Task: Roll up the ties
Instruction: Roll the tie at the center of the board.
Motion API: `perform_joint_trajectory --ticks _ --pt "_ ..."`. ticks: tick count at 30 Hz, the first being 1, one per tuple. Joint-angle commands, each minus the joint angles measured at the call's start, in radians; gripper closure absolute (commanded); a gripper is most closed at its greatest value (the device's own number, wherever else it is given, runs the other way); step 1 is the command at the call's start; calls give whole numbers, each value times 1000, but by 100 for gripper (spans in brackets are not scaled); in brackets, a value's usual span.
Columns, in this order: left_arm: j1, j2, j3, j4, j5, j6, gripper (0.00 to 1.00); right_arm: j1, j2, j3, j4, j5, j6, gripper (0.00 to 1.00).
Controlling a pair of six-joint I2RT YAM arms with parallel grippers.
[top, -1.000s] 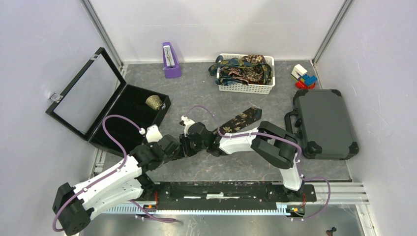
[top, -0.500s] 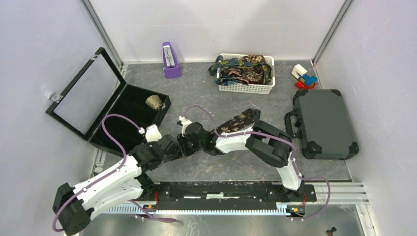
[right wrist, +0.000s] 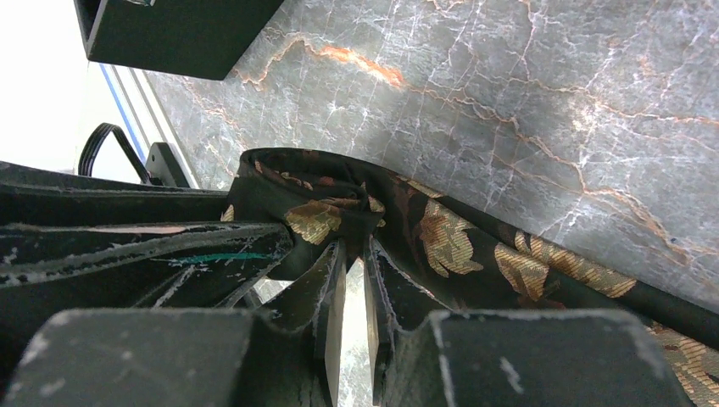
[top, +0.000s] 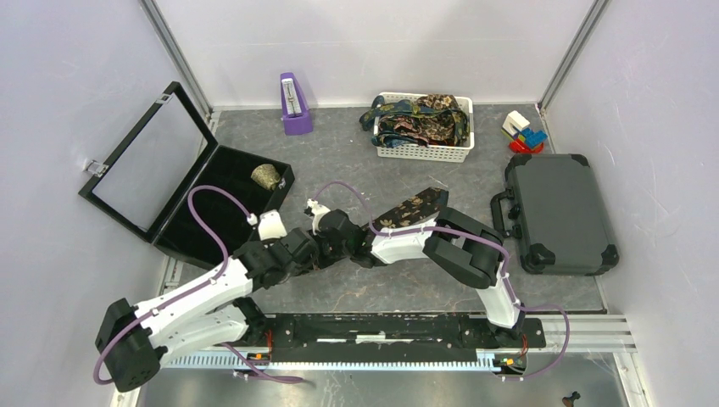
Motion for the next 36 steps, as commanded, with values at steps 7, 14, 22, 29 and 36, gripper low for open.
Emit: perform_joint_trajectory --ticks 7,14,22,29,36 --pt "-78 154 111 -43 -98 -21 98 -2 -46 -49 58 -3 -4 80" --pt "-117 243 144 -63 -135 -51 98 -35 -132 -160 64 3 -15 80" --pt "-154 336 205 -122 -186 -82 98 -64 -262 -295 65 27 -42 80" --pt "-173 423 241 -135 -201 -91 98 -127 -395 -449 37 78 -57 80" --pt "-206 563 312 -199 -239 -127 98 -199 -555 -571 -9 121 -87 80"
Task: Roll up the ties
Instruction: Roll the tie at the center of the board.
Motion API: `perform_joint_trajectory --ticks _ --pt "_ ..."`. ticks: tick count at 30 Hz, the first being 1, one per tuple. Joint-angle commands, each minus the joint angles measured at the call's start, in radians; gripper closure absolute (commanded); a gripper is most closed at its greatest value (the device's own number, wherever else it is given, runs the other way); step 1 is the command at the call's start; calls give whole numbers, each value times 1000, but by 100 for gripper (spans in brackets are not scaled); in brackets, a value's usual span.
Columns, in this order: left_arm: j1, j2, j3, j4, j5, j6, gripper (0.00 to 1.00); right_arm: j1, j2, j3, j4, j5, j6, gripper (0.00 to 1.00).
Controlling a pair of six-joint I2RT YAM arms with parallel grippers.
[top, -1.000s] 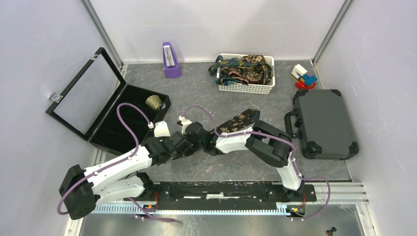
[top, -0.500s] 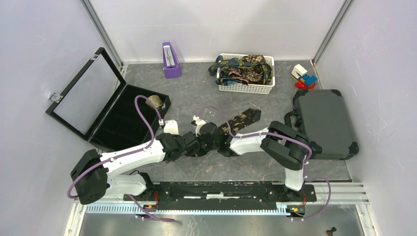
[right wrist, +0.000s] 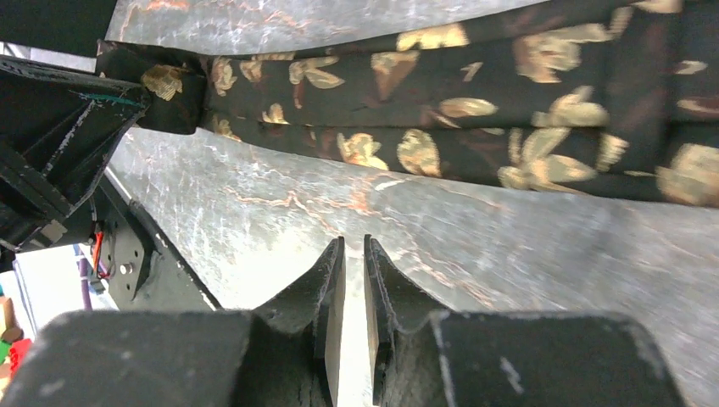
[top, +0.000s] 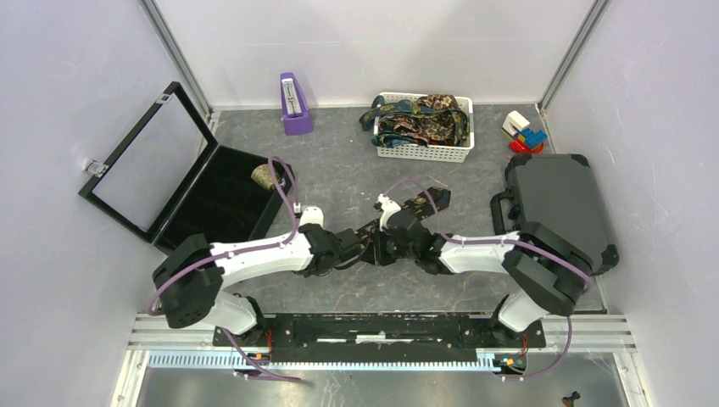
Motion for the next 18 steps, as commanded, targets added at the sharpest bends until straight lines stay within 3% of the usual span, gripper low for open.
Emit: perform_joint_trajectory --ticks 1,18 --pt "-25 82 76 -55 -80 -72 98 -35 -112 -48 -23 52 -41 80" --pt "-74 398 254 -56 -58 -48 98 -87 -271 -140 -99 113 -73 80"
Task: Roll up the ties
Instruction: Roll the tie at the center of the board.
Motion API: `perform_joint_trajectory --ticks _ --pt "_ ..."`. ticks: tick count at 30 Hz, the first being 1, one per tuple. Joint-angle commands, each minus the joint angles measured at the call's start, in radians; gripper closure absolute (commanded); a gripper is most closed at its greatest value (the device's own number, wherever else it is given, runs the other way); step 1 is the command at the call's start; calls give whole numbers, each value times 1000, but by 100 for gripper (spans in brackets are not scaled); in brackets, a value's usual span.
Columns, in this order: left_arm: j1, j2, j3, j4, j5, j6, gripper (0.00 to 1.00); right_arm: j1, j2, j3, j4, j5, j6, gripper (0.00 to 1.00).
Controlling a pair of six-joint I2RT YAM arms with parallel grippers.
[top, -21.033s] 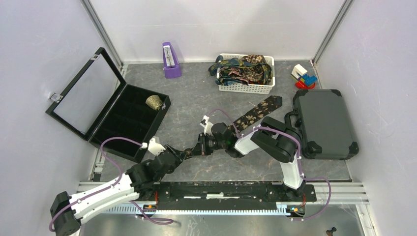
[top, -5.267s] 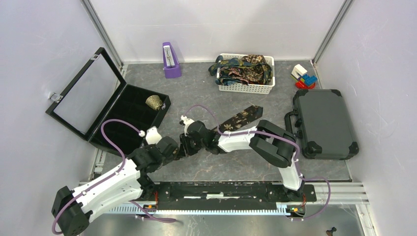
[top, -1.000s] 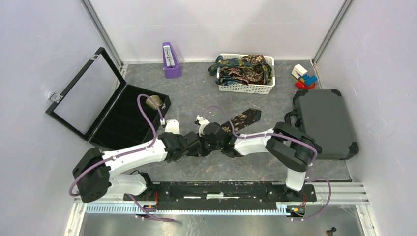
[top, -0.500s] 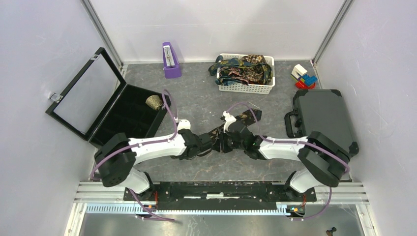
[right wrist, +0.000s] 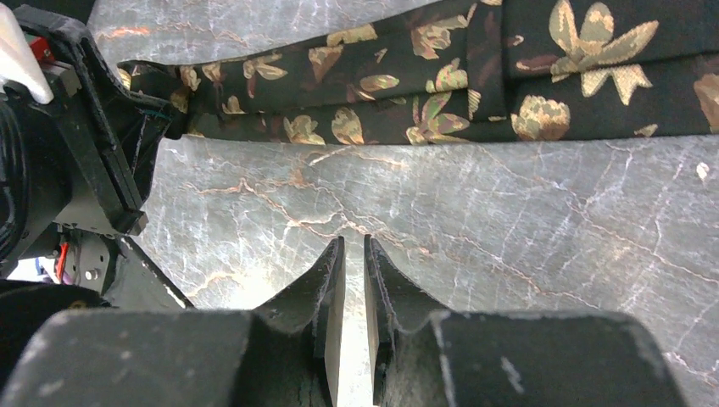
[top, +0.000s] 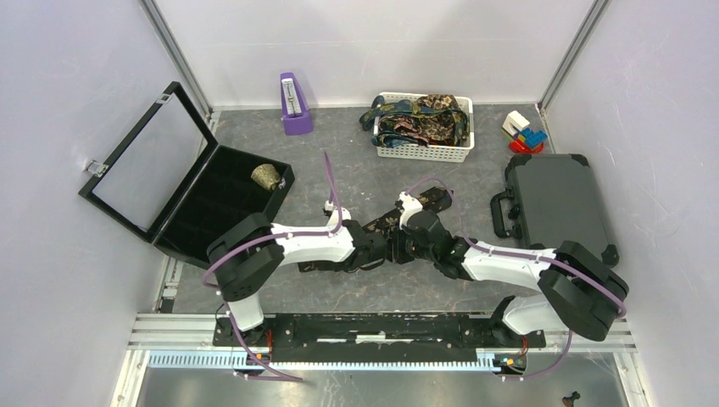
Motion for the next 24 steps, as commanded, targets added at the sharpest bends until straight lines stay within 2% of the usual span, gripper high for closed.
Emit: perform_joint_trajectory --ticks 1,4,7,10,24 --pt "-9 72 57 18 -15 -36 98 -7 -33 -22 -2 20 -19 80" --pt "-12 100 70 29 -4 -26 96 -9 -36 -27 0 18 -21 80" --pt "-12 96 59 73 12 -1 84 -8 -37 -29 0 16 -21 80" --pt "-13 77 43 125 35 28 77 -10 -40 -29 -1 17 -22 80" --pt "-12 60 62 160 54 62 69 -10 -37 -31 6 11 -16 80"
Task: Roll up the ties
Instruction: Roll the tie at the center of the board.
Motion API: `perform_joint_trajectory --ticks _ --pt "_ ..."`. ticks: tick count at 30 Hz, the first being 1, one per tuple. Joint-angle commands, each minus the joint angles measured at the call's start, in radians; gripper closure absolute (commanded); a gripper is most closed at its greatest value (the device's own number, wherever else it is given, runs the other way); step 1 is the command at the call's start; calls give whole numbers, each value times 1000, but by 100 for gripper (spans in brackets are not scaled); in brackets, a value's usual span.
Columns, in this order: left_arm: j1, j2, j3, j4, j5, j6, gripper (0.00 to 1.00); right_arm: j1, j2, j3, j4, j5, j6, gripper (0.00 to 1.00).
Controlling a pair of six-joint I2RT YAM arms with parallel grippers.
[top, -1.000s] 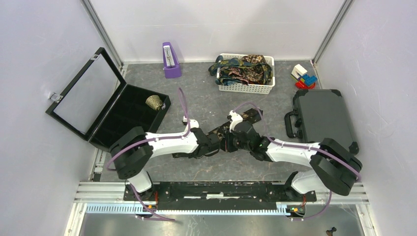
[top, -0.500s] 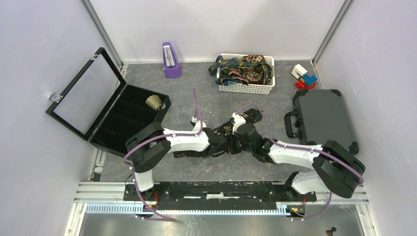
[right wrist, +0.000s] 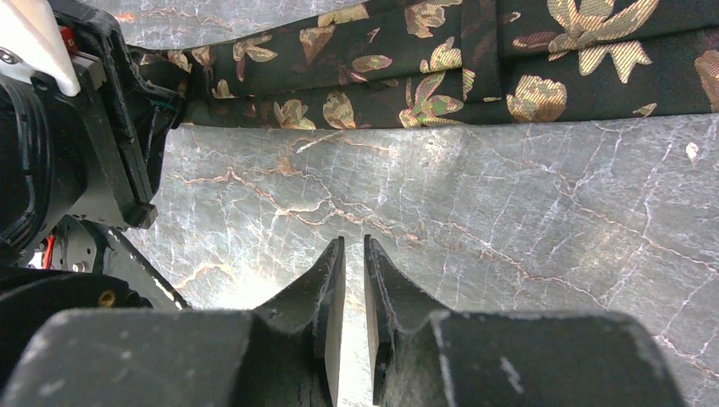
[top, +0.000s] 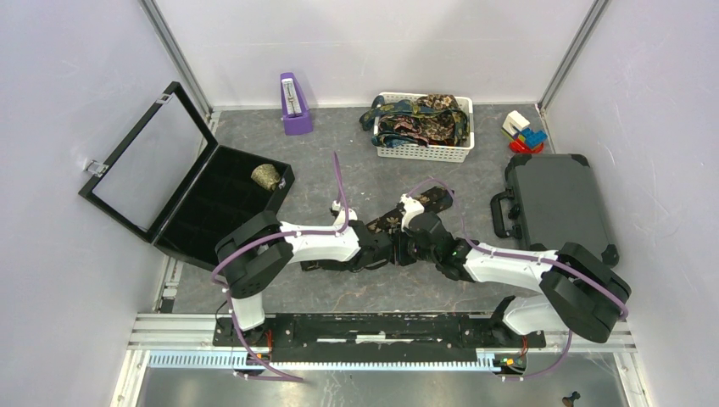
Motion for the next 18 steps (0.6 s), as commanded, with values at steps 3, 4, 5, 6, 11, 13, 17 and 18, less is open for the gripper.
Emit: perform_joint_trajectory --ticks 3,4,5,6,11,13,17,18 --pt "-3 -23 17 144 55 14 65 -4 -19 -4 15 13 -8 80" --pt "-4 -26 17 146 56 18 64 -4 -20 -4 15 14 -8 80" --pt "-4 -30 17 148 56 20 63 -4 -21 -3 14 14 -8 80" --pt "-4 -33 17 148 55 22 62 -3 -21 -2 14 14 -6 80" --pt "-4 -52 20 153 54 34 59 -4 -17 2 12 14 -5 80" --pt "-4 -63 20 158 56 39 56 -5 -14 4 12 11 -3 80" --pt "-3 -87 18 169 61 49 52 -5 -10 8 12 9 -1 80" --pt "-3 -92 18 169 60 51 51 -6 -9 9 12 9 -1 80"
